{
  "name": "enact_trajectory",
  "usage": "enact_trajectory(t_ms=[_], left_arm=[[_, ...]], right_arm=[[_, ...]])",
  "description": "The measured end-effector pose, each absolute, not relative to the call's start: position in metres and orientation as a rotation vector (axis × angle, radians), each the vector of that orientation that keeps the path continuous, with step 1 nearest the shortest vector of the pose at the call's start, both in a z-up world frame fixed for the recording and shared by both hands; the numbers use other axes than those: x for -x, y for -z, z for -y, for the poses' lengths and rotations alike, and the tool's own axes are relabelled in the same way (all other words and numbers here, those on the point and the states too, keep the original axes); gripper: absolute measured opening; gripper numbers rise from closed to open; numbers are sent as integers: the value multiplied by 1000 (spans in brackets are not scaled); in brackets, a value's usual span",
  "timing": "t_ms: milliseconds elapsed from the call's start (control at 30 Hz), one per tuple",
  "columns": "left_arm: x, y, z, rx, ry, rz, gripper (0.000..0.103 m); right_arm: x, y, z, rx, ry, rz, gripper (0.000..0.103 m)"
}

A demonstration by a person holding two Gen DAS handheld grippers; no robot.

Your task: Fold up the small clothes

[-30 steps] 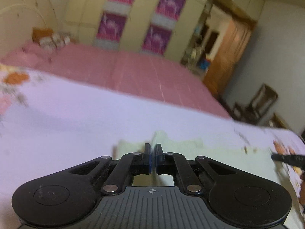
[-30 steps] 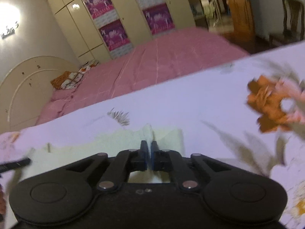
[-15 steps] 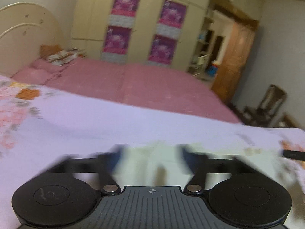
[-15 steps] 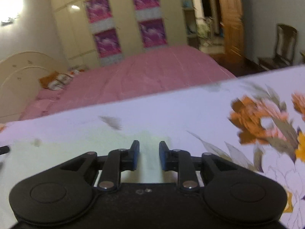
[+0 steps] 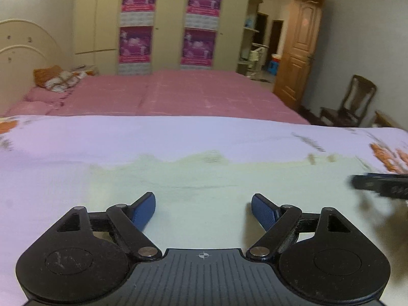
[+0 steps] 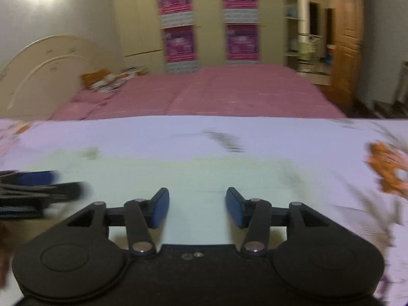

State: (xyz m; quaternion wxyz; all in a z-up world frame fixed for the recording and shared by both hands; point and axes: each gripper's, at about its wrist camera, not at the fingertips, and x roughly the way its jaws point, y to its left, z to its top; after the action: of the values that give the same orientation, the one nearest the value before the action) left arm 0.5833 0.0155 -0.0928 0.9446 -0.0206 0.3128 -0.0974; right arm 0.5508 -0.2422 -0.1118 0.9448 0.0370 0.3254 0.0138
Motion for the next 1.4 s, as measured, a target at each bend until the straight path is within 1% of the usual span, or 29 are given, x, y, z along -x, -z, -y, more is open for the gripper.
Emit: enact_trajectory(t_ms=[133, 200, 233, 267, 333, 500, 600, 700, 800, 833, 900, 967, 1033, 1167, 1267, 1400], left_arm=[[-579, 91, -25, 21, 167, -628, 82], [-580, 88, -25, 25, 152, -631, 82], [-575, 84, -22, 25, 157, -624, 82], [-571, 82, -16, 23, 174, -615, 82], [-558, 79, -1, 15, 204, -604, 82], [-535, 84, 38, -20, 249, -618, 82], [-529, 87, 39, -37, 240, -628, 82], [-523, 86, 24, -39, 220, -631, 82], [-515, 85, 4, -50, 188, -633, 82], [-511, 85, -1, -47, 177, -635, 82], [-505, 82, -1, -42, 153, -639, 82], [-499, 77, 9, -40, 146, -639, 82], [-493, 75, 20, -30, 167, -635, 82], [-483, 78, 46, -40, 187, -657, 82], [-480, 83, 52, -68, 177, -679, 82], [-474, 80, 49, -65, 170, -685, 82]], right_arm=[[-547, 116, 277, -115, 12, -665, 40], [-545, 112, 272, -92, 26, -661, 41], [-542, 107, 268, -93, 27, -648, 46], [-535, 103, 260, -98, 9, -628, 47], [-525, 96, 246, -89, -45, -608, 46], [-502, 105, 199, -5, -176, -621, 46], [-492, 111, 186, 46, -190, -627, 46], [-486, 111, 195, 48, -146, -631, 45], [-482, 110, 227, 18, -49, -637, 44], [-480, 111, 236, 8, -27, -638, 42], [-475, 110, 252, -14, -1, -636, 41], [-471, 109, 250, -18, 3, -633, 41], [-462, 105, 237, -33, -32, -614, 45], [-450, 104, 200, 14, -136, -609, 44], [-446, 112, 184, 49, -162, -644, 44], [-447, 119, 198, 11, -107, -671, 43]])
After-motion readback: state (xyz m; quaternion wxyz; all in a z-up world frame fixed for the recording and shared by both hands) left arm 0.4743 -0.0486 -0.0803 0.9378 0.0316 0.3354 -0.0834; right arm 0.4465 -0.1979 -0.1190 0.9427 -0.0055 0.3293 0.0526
